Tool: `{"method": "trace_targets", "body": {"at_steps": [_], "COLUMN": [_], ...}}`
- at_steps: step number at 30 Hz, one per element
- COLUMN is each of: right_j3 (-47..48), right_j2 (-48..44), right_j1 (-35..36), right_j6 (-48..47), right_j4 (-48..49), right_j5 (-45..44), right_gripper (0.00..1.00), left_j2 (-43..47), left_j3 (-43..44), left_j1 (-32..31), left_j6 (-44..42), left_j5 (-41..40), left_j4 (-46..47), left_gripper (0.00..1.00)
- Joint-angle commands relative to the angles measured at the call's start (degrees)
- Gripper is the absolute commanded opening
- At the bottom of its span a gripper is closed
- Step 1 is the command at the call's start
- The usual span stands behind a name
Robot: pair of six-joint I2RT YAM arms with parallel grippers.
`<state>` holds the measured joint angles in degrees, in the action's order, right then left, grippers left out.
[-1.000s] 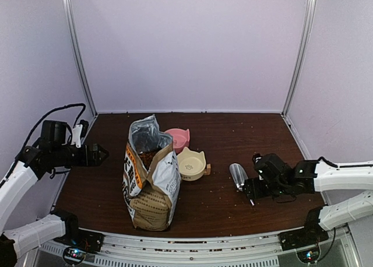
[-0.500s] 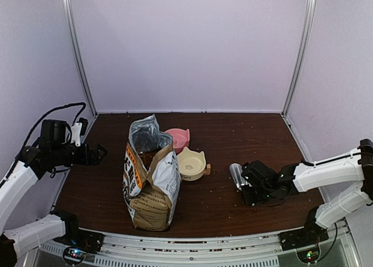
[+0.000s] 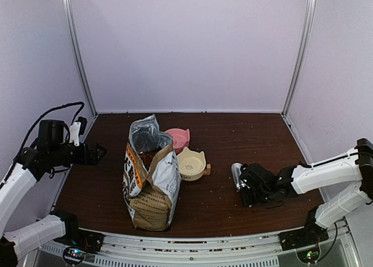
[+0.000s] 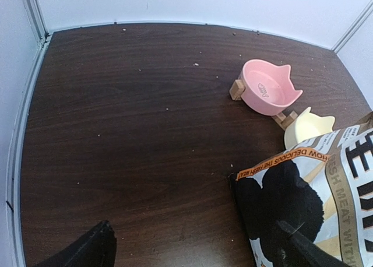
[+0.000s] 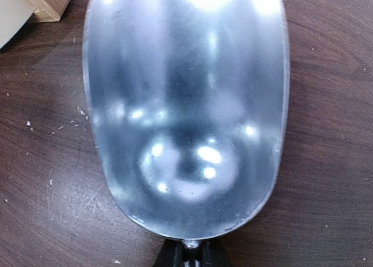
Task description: Serve the pet food
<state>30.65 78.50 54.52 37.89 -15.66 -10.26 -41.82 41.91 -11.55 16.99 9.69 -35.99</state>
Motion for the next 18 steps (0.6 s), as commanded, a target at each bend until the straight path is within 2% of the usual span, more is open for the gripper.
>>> {"method": "trace_targets", "body": {"at_steps": [1, 2, 7, 11, 13, 18], "right_j3": [-0.37, 0.06, 5.33, 9.99, 12.43, 20.84], "right_j2": [-0.95, -1.69, -6.55, -13.59, -17.02, -20.37], "right_j1": [1.74, 2.01, 2.71, 5.02, 6.86, 12.56], "right_j6": [1.10, 1.17, 0.52, -0.47, -1.66, -6.28], "right_j4": [-1.59, -2.29, -11.34, -16.98, -18.11, -19.91], "right_j5": [-1.88, -2.39, -6.20, -7.93, -7.66, -6.47], "right_gripper": [0.03, 0.00, 0.00, 0.00, 0.00, 0.00], "left_j2": [1.39, 1.66, 5.41, 6.83, 7.29, 6.07], "left_j3": [-0.30, -0.40, -0.93, 3.33, 6.87, 15.04], "left_j1": [0.50, 0.49, 0.43, -0.68, -3.79, -17.89], "left_j6": [-1.10, -1.35, 0.54, 4.93, 7.20, 14.76], "left_j5": [2.43, 3.69, 9.08, 11.97, 10.17, 0.69], "left_j4": [3.73, 3.95, 3.36, -2.34, -5.67, -7.95], "left_gripper": [0.94, 0.92, 0.87, 0.83, 0.83, 0.83]}}
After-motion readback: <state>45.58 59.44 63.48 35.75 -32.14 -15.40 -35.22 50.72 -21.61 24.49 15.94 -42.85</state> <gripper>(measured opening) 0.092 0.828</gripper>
